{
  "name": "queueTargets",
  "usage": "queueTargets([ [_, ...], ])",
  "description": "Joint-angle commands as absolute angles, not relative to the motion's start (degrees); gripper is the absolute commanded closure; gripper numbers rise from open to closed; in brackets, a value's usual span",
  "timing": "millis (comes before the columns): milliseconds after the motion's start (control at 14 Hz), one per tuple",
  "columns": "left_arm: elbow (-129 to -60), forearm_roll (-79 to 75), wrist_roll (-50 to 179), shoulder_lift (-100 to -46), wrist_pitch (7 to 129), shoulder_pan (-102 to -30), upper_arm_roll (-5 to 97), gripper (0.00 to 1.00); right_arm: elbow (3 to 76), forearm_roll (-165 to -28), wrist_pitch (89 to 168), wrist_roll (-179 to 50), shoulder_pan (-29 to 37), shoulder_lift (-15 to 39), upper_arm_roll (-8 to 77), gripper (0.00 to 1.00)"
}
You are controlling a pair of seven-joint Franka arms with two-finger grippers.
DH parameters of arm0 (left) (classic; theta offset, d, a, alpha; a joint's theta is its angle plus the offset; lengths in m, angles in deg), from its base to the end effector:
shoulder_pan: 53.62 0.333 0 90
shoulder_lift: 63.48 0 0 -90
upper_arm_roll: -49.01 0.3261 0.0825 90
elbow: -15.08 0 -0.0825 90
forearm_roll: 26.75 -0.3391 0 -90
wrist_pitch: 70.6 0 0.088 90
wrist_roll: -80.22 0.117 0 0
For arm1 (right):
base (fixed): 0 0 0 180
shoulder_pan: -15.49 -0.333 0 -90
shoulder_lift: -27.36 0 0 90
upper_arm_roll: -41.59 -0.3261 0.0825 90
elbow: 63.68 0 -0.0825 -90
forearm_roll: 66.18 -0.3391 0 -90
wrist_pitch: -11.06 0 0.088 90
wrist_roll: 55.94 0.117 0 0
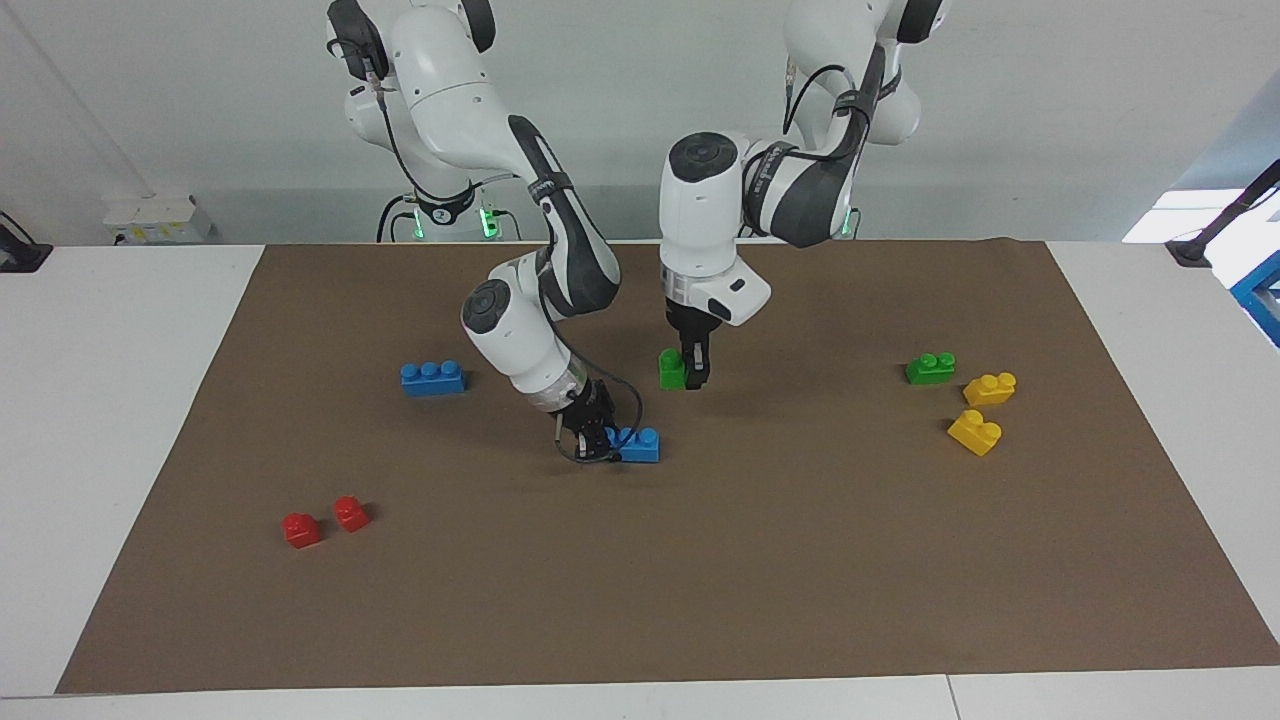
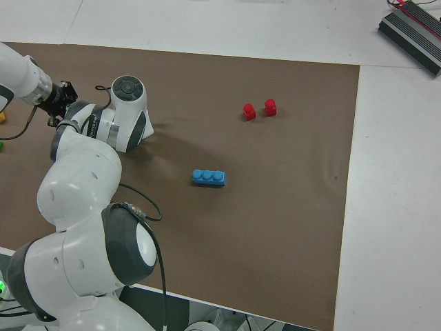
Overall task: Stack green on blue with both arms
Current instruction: 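Press the green brick onto the blue brick held by the right gripper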
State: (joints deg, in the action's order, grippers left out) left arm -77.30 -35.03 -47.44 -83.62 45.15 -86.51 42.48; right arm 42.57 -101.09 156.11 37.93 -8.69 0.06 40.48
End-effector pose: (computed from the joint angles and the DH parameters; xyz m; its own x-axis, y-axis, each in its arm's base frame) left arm 0.4976 -0.3851 0.4467 0.0794 0.9960 0.0400 0.9913 -0.0832 0.1025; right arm 0.5754 0.2673 0.3133 -0.0768 -0.9009 -0.4271 -0.9918 0.1128 -0.0597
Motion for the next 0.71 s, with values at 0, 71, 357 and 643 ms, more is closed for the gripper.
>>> queueTargets([
  [0,-71.4,-36.42,-49.23,-89.58,42.95,-88.78,43.48,1.0,43.37,-102.39,158.1,38.01,-9.56,-0.5,40.53,1.0],
  [71,-71.05,-36.51,-49.85,-90.37,43.39,-89.22,43.56,1.0,43.37,-102.39,158.1,38.01,-9.56,-0.5,40.53,1.0],
  [357,-69.55,-37.91,-51.42,-92.57,46.47,-90.18,43.56,1.0,43.28,-102.39,158.1,38.02,-9.65,-0.5,40.53,1.0],
  [643,-70.17,-39.49,-52.31,-92.66,50.41,-90.27,43.65,1.0,43.28,-102.39,158.1,38.01,-9.65,-0.5,40.53,1.0],
])
